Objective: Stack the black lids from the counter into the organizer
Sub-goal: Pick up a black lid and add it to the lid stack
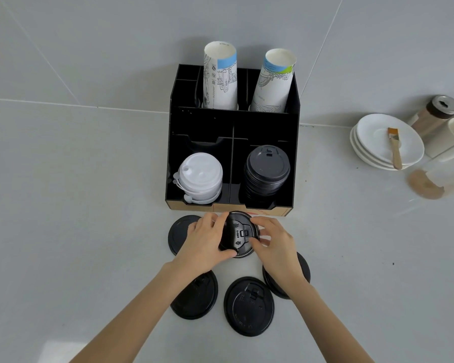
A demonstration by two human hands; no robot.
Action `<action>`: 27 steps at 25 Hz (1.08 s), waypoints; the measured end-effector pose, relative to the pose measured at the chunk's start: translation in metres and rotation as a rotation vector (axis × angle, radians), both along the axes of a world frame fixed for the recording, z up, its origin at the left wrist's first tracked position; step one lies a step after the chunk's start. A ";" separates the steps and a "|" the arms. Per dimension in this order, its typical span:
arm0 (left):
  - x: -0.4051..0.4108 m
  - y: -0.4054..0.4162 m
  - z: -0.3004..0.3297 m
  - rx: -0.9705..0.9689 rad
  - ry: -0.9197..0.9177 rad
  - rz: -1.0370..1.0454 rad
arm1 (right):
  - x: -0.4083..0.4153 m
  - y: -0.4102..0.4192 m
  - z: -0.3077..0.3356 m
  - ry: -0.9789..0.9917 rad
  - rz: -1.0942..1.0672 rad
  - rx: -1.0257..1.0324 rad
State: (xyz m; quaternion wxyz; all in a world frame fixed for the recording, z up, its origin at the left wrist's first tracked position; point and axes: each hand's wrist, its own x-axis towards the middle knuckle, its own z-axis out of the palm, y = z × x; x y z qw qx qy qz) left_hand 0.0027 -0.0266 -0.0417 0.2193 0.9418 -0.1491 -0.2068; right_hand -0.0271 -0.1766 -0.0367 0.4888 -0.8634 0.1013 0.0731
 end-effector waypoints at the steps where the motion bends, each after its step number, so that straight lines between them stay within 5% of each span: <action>1: 0.000 0.001 0.001 -0.067 0.011 0.025 | 0.001 -0.001 0.002 0.001 -0.019 0.026; 11: 0.001 0.002 0.016 -0.406 -0.047 0.246 | 0.002 -0.012 0.028 -0.054 -0.072 0.108; 17: -0.002 0.004 0.025 -0.612 0.110 0.368 | 0.003 -0.014 0.040 -0.082 -0.074 0.107; 27: 0.006 0.003 0.045 -0.731 0.043 0.480 | -0.003 -0.018 0.056 -0.132 -0.112 0.018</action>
